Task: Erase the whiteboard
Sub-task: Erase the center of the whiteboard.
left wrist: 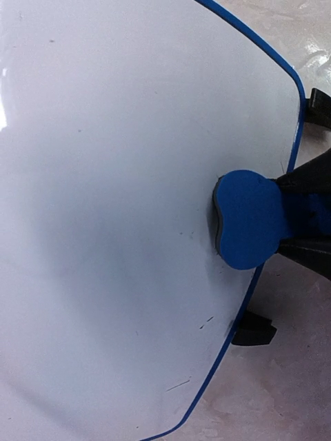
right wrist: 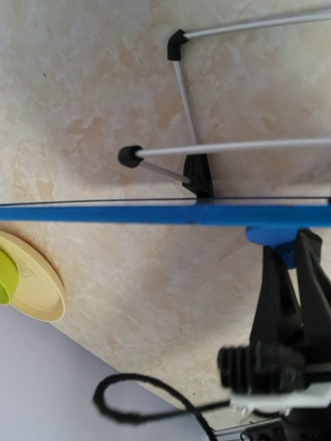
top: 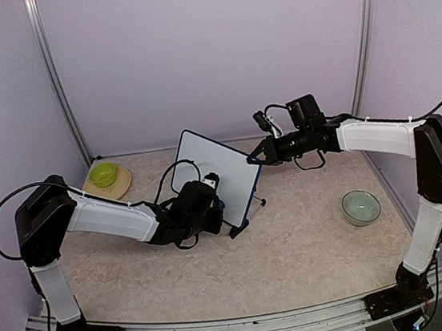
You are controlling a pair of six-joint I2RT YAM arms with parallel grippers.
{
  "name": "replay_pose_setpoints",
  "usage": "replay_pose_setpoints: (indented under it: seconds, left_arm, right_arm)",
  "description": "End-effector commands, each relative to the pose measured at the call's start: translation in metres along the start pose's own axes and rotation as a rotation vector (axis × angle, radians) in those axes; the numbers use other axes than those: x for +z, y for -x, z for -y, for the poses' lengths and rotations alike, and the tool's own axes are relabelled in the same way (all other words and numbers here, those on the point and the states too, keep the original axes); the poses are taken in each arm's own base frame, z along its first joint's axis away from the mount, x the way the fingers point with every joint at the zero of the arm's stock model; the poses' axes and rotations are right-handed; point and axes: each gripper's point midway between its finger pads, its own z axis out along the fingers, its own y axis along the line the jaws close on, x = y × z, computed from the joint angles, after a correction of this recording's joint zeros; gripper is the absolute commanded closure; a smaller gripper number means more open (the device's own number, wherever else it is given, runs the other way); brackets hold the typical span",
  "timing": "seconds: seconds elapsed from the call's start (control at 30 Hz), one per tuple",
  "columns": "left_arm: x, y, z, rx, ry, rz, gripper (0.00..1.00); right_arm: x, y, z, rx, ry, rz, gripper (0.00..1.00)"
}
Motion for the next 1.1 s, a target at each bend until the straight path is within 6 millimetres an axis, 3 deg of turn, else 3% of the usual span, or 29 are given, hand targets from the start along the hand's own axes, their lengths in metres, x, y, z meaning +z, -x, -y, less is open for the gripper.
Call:
replay_pose_setpoints:
  seconds: [0.0,0.13,0.3,0.57,0.83,1.07]
  left_arm:
    - [-0.008,0.029,-0.002,-0.013,0.011,0.074,0.91]
    - [-0.002,0.013,0.003,0.005,-0.005,0.032,0.91]
    - [0.006,-0.021,0.007,0.045,-0.014,-0.056,0.91]
    - [0.009,-0.063,0.003,0.047,-0.017,-0.152,0.91]
    - [0.01,-0.081,0.009,0.098,-0.029,-0.201,0.92]
    - [0.003,-0.064,0.031,0.12,-0.108,-0.138,0.91]
  right_arm:
    - [0.006,0.001,-0.015,-0.032,0.071,-0.009,1.0]
    - [0.007,0.0,-0.014,-0.032,0.071,-0.01,1.0]
    - [0.008,0.001,-0.013,-0.032,0.072,-0.012,1.0]
    - [0.01,0.001,-0.013,-0.027,0.077,-0.012,1.0]
    - [0.01,0.001,-0.013,-0.026,0.074,-0.012,1.0]
    - [0.012,-0.001,-0.012,-0.019,0.079,-0.017,1.0]
